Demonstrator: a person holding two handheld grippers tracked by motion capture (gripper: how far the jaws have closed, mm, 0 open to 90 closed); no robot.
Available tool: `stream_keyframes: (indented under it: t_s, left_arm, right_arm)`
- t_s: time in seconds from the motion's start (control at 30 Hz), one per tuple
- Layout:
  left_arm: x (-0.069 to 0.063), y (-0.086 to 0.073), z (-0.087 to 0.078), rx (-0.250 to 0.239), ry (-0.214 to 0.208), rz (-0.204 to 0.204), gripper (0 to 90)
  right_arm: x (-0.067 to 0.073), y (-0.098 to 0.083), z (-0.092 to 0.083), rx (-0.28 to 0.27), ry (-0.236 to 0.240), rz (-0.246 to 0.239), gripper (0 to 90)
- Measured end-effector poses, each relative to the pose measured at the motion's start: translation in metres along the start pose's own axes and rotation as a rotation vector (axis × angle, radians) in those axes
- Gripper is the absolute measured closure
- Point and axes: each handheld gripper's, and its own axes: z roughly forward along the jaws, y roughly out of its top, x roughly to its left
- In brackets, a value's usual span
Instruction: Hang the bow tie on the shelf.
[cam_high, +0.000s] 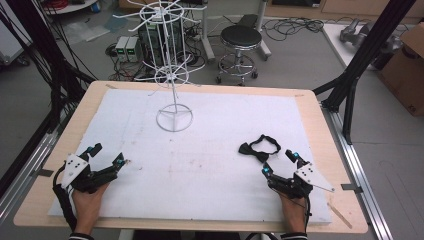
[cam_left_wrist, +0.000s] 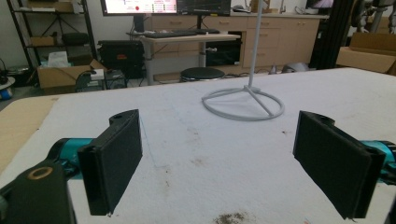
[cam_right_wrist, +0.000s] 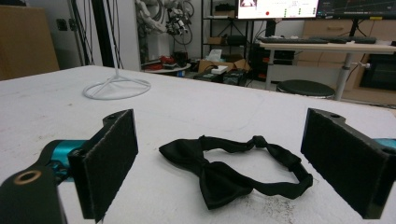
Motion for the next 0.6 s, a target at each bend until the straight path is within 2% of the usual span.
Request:
stream_keyframes:
  t_s: [0.27,0.6]
  left_arm:
    - [-0.0022,0.0000,-0.0004,-0.003,-0.001,0.020,16.1]
    - [-0.0016,-0.0001,-0.0001,-0.005,0.001,0.010,16.1]
  right_arm:
    - [-0.0002,0.0001,0.0002,-0.002,0.003,-0.003,9.9]
    - [-0.0007,0.0003,0.0006,0.001,-0.001,0.002,9.9]
